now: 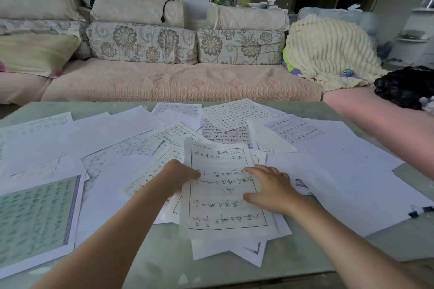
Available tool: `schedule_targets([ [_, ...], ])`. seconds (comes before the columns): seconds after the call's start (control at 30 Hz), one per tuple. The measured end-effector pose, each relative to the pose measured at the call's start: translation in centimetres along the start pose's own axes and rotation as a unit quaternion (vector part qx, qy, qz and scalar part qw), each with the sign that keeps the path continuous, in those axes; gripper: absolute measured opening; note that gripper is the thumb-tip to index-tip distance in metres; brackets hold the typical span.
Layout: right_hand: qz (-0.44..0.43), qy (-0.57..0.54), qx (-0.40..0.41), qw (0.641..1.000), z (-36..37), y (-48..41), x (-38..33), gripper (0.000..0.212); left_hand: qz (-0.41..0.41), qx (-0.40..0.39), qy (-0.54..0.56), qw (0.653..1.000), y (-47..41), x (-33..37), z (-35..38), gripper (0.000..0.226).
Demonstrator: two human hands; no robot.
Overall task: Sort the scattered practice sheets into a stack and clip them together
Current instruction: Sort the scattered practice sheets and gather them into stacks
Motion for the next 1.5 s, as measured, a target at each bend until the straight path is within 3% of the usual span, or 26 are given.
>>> schedule_targets([
  [0.17,0.05,-0.004,0.039,0.998,-0.9,0.0,1.3,0.081,0.058,0.025,-0.024,0.998,0.6,1.3,0.3,0.022],
  [0.33,0.049,-0.021,0.011,0.998,-0.7,-0.2,1.5,0.085,0.011,-0.031,0.054,0.998,1.0,1.1,1.5,0.052],
  [0.47,0.04,-0.117,0.029,0.992,-0.7,-0.4,0.7,0.085,0.06,0.019,0.01,0.998,1.2,1.4,1.5,0.037],
  [0.53,0.05,-0.245,0.078,0.965,-1.1,-0.9,0.5,0.088,0.098,0.039,0.033,0.994,1.3,1.9,1.0,0.028],
  [0.63,0.102,-0.413,0.132,0.895,-1.8,-1.5,0.5,0.096,0.159,0.051,0.102,0.981,1.8,2.5,-0.6,0.025],
  [0.77,0.125,-0.469,0.065,0.872,-1.0,-2.8,0.4,0.094,0.205,0.017,0.15,0.967,2.3,2.5,-2.3,0.032],
  [0.83,0.107,-0.485,0.02,0.868,-0.1,-3.3,-0.1,0.077,0.204,-0.004,0.151,0.967,2.4,2.1,-2.3,0.033],
  [0.9,0.091,-0.467,0.027,0.879,-0.1,-3.2,-0.9,0.042,0.212,0.022,0.074,0.974,2.3,1.6,-2.5,0.031],
  [0.93,0.098,-0.439,0.052,0.892,-0.4,-3.3,-0.7,0.034,0.217,0.057,-0.025,0.974,2.2,1.3,-2.8,0.033],
  [1.0,0.124,-0.369,0.107,0.915,-1.2,-3.1,0.1,0.03,0.202,0.115,-0.235,0.944,2.0,0.6,-3.1,0.048],
  [1.03,0.146,-0.336,0.131,0.921,-1.7,-2.9,0.8,0.029,0.184,0.126,-0.28,0.934,1.8,0.2,-3.3,0.054],
  [1.1,0.194,-0.277,0.153,0.929,-2.1,-2.3,2.2,0.029,0.143,0.113,-0.267,0.946,2.0,-0.4,-3.1,0.057],
  [1.23,0.202,-0.232,0.077,0.948,-0.6,-1.5,2.3,0.048,0.092,0.048,-0.106,0.989,2.4,-0.1,-1.5,0.06],
  [1.33,0.174,-0.238,0.076,0.952,0.2,-1.5,1.7,0.058,0.059,0.033,-0.079,0.995,2.4,0.3,-1.1,0.033],
  [1.5,0.15,-0.248,0.075,0.954,0.0,-1.4,1.5,0.053,0.034,-0.002,-0.041,0.999,1.9,0.5,0.0,0.026],
])
Point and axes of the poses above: each hand's wrist, its own y-axis away from the middle knuckle, its own z-axis out of the palm, x = y × z, the point moved 6 cm from there along -y, towards the middle knuckle, and after that the axes turned 2 degrees about -z, right-handed, at the moved point
